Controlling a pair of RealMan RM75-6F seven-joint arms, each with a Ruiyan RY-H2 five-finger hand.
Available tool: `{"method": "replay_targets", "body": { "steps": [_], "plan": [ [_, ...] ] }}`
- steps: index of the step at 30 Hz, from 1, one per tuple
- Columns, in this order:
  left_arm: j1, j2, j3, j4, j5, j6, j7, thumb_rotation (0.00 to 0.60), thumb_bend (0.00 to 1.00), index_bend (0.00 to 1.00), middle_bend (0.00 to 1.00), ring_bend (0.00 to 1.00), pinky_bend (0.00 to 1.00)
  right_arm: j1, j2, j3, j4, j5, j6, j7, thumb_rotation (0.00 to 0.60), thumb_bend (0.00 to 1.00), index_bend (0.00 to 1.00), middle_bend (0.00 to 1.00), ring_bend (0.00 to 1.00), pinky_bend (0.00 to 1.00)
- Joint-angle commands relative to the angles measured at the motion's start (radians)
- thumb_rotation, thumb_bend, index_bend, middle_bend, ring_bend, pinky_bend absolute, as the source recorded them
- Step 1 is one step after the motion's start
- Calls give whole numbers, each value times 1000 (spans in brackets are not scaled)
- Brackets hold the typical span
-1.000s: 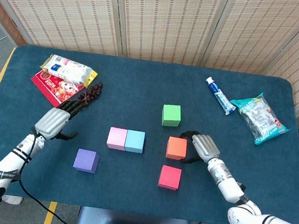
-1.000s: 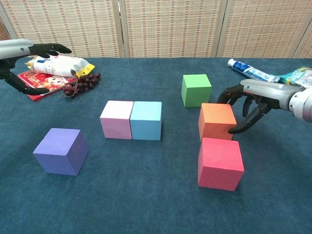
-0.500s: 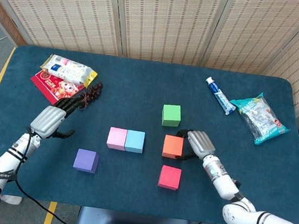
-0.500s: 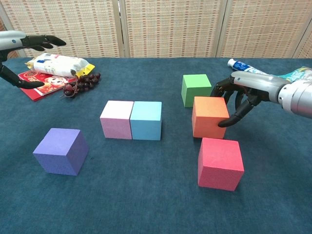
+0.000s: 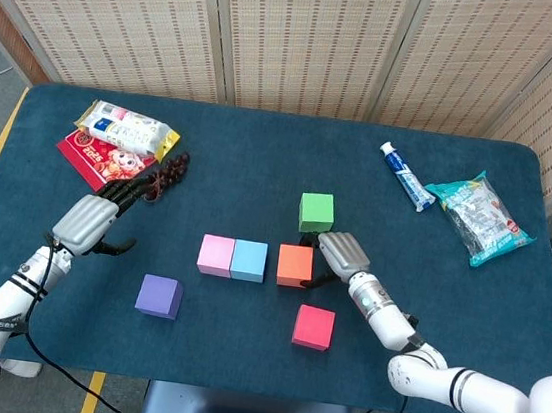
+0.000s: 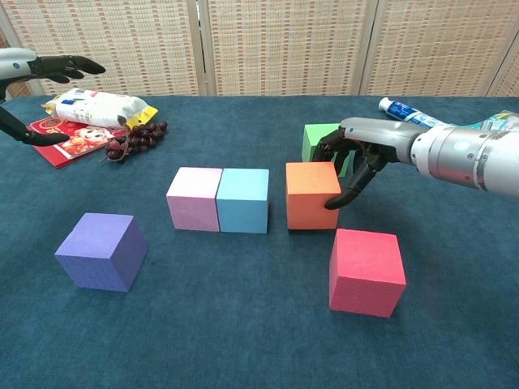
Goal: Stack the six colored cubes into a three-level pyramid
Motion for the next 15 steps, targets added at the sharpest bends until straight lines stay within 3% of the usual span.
{"method": "replay_targets", "body": {
  "steps": [1,15],
  "plan": [
    [2,0,2,3,4,2,-4,600,337,0,0,0,75,10,-13,1,8,16,-6,-8,600,129,537,463,443,590],
    [9,-7,5,26,22,11,-37,600,339,0,0,0,74,42,-64,3,43,68,7,-42,600,128,531,463,443,590]
  ]
}}
